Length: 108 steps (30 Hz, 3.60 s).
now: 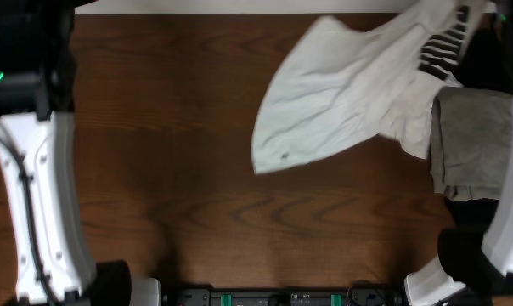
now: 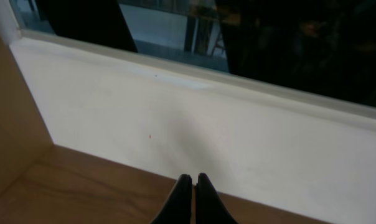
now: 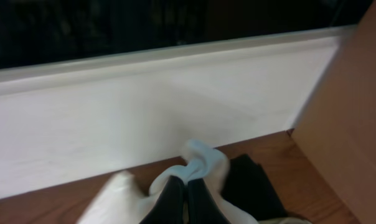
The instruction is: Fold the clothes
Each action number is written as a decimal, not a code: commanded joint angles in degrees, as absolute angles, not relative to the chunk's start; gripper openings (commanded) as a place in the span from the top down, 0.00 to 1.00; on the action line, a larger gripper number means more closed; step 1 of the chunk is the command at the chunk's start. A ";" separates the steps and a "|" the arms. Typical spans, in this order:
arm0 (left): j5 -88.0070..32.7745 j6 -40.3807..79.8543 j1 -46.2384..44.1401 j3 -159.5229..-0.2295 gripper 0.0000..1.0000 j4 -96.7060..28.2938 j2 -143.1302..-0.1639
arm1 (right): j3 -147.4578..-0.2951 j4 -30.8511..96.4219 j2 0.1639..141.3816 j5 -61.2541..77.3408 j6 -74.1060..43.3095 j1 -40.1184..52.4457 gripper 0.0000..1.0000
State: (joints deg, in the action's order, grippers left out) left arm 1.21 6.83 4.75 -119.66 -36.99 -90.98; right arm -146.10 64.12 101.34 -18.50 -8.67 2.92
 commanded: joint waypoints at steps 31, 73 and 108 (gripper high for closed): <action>-1.10 6.94 0.51 -119.92 0.94 -58.48 -91.33 | -145.82 90.61 100.42 28.08 20.47 16.60 0.99; -37.10 0.67 -17.65 -119.92 0.94 -58.30 -117.23 | -145.75 92.75 91.37 -13.06 2.87 13.45 0.99; -46.96 -5.30 -38.92 -119.31 0.20 -64.93 -141.29 | -145.75 94.04 91.29 -10.44 2.81 13.47 0.99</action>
State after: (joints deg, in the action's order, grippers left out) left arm -46.37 -4.95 -38.54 -119.72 -64.51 -139.79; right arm -145.32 94.08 92.12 -10.48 3.55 14.35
